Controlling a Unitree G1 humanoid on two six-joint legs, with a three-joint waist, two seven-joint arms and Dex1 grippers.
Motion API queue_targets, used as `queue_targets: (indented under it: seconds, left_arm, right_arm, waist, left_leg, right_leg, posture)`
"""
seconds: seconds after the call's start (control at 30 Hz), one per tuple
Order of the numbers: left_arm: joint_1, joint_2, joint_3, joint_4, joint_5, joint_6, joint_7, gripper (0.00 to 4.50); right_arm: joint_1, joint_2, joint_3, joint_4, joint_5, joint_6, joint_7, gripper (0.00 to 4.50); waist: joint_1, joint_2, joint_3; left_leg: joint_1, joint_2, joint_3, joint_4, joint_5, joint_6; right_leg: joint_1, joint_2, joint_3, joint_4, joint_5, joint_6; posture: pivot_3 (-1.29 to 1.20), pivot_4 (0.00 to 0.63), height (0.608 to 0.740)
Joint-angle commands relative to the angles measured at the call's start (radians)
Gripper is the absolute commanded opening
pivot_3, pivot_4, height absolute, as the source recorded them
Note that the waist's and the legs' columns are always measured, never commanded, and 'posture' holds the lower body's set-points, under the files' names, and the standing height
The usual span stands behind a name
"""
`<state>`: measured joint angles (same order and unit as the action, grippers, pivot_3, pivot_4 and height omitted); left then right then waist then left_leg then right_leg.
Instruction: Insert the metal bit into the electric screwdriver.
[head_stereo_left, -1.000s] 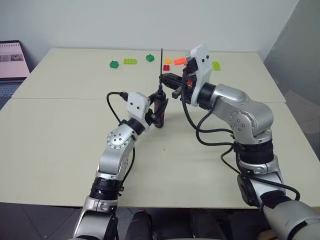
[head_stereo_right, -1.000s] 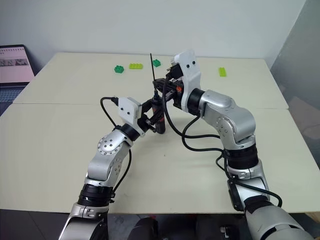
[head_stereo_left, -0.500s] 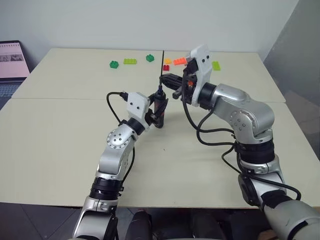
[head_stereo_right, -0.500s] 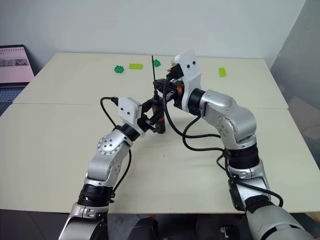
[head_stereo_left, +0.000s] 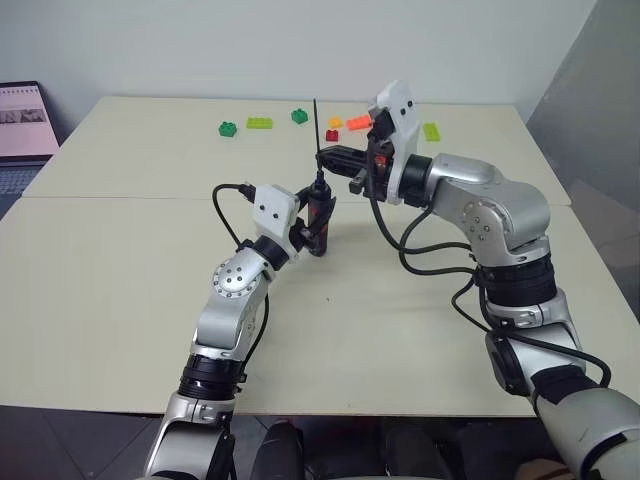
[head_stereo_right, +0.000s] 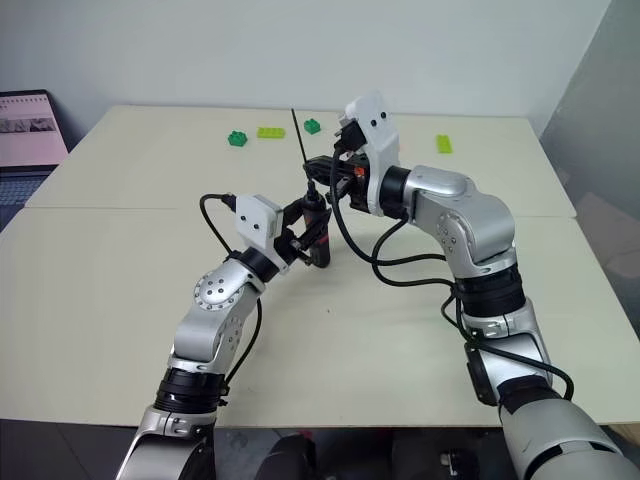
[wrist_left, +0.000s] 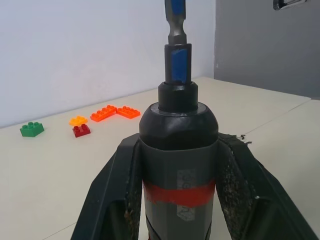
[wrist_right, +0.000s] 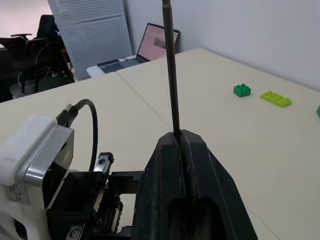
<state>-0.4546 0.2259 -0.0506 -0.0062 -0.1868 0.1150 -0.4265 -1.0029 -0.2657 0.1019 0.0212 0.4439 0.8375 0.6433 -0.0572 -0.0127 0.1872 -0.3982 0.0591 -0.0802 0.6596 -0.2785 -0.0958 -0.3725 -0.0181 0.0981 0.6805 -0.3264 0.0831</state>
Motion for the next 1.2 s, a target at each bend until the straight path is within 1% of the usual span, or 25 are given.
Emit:
queue_targets:
  seconds: [0.03, 0.27, 0.47, 0.57, 0.7, 0.73, 0.8, 0.87, 1.03, 1.1, 1.13, 1.2]
  left_arm:
    - [0.009, 0.018, 0.022, -0.003, 0.016, -0.004, 0.011, 1.66]
    - [0.005, 0.021, 0.024, 0.003, 0.016, -0.009, 0.011, 1.66]
    - [0.001, 0.023, 0.025, 0.008, 0.015, -0.01, 0.008, 1.66]
    - [-0.001, 0.023, 0.025, 0.009, 0.014, -0.01, 0.005, 1.66]
    - [-0.004, 0.024, 0.024, 0.009, 0.012, -0.01, 0.004, 1.66]
    - [-0.004, 0.025, 0.024, 0.009, 0.011, -0.01, 0.004, 1.66]
    - [-0.005, 0.025, 0.023, 0.01, 0.01, -0.01, 0.004, 1.66]
    - [-0.007, 0.025, 0.024, 0.01, 0.009, -0.01, 0.003, 1.66]
    - [-0.017, 0.025, 0.028, 0.009, 0.0, -0.008, 0.002, 1.66]
    - [-0.029, 0.023, 0.033, 0.004, -0.011, -0.001, 0.002, 1.66]
    - [-0.035, 0.023, 0.036, 0.002, -0.017, 0.002, 0.0, 1.66]
    - [-0.064, 0.03, 0.047, 0.0, -0.028, 0.009, -0.001, 1.66]
  right_arm:
    - [-0.005, -0.011, 0.014, 0.013, -0.002, 0.013, 0.027, 0.0]
    - [0.006, -0.007, 0.023, -0.024, -0.002, 0.01, 0.026, 0.0]
    - [0.008, 0.002, -0.002, -0.041, 0.02, 0.003, 0.028, 0.0]
    - [0.01, -0.004, -0.008, -0.048, 0.029, -0.001, 0.044, 0.57]
    - [0.009, -0.024, -0.017, -0.055, 0.038, -0.007, 0.075, 1.56]
    - [0.009, -0.028, -0.019, -0.056, 0.038, -0.008, 0.08, 1.7]
    - [0.008, -0.035, -0.022, -0.054, 0.037, -0.013, 0.087, 2.2]
    - [0.008, -0.053, -0.028, -0.059, 0.042, -0.016, 0.104, 2.71]
    - [0.026, -0.103, -0.057, -0.095, 0.059, -0.012, 0.124, 3.67]
    - [0.049, -0.147, -0.074, -0.143, 0.074, -0.006, 0.142, 4.12]
    - [0.061, -0.169, -0.077, -0.167, 0.08, -0.005, 0.154, 4.27]
    - [0.098, -0.232, -0.085, -0.231, 0.085, -0.007, 0.182, 4.33]
  waist:
    - [0.0, 0.0, 0.0]
    - [0.0, 0.0, 0.0]
    - [0.0, 0.0, 0.0]
    - [0.0, 0.0, 0.0]
    - [0.0, 0.0, 0.0]
    - [0.0, 0.0, 0.0]
    - [0.0, 0.0, 0.0]
    - [0.0, 0.0, 0.0]
    - [0.0, 0.0, 0.0]
    - [0.001, 0.0, 0.0]
    - [0.002, 0.0, 0.001]
    - [0.003, 0.0, 0.001]
  left_leg:
    - [0.0, 0.0, 0.0, 0.0, 0.0, 0.0]
    - [0.0, 0.0, 0.0, 0.0, 0.0, 0.0]
    - [0.0, 0.0, 0.0, 0.0, 0.0, 0.0]
    - [0.0, 0.0, 0.0, 0.0, 0.0, 0.0]
    - [-0.001, 0.0, 0.0, 0.0, 0.0, 0.0]
    - [-0.001, 0.0, 0.0, 0.0, 0.0, 0.0]
    - [-0.001, 0.0, 0.0, 0.0, 0.0, 0.0]
    - [-0.001, 0.0, 0.0, 0.0, 0.0, 0.0]
    - [-0.001, 0.0, 0.0, 0.0, 0.0, 0.0]
    - [-0.001, 0.0, 0.0, 0.0, 0.0, 0.0]
    - [-0.001, 0.0, 0.0, 0.0, 0.0, 0.0]
    - [-0.002, 0.0, 0.0, 0.0, 0.0, 0.0]
  right_leg:
    - [0.0, 0.0, 0.0, 0.0, 0.0, 0.0]
    - [0.0, 0.0, 0.0, 0.0, 0.0, 0.0]
    - [0.0, 0.0, 0.0, 0.0, 0.0, 0.0]
    - [0.0, 0.0, 0.0, 0.0, 0.0, 0.0]
    - [0.0, 0.0, 0.0, 0.0, 0.0, 0.0]
    - [-0.001, 0.0, 0.0, 0.0, 0.0, 0.0]
    - [-0.001, 0.0, 0.0, 0.0, 0.0, 0.0]
    - [-0.001, 0.0, 0.0, 0.0, 0.0, 0.0]
    - [-0.001, 0.0, 0.0, 0.0, 0.0, 0.0]
    - [-0.001, 0.0, 0.0, -0.001, 0.0, 0.0]
    - [-0.001, 0.0, 0.0, -0.001, 0.0, 0.0]
    - [-0.001, 0.0, 0.0, -0.001, 0.0, 0.0]
  posture:
    - [0.0, 0.15, 0.74]
    - [0.0, 0.15, 0.74]
    - [0.0, 0.15, 0.74]
    - [0.0, 0.15, 0.74]
    - [0.0, 0.15, 0.74]
    - [0.0, 0.15, 0.74]
    - [0.0, 0.15, 0.74]
    - [0.0, 0.15, 0.74]
    - [0.0, 0.15, 0.74]
    - [0.0, 0.15, 0.74]
    - [0.0, 0.15, 0.74]
    - [0.0, 0.15, 0.74]
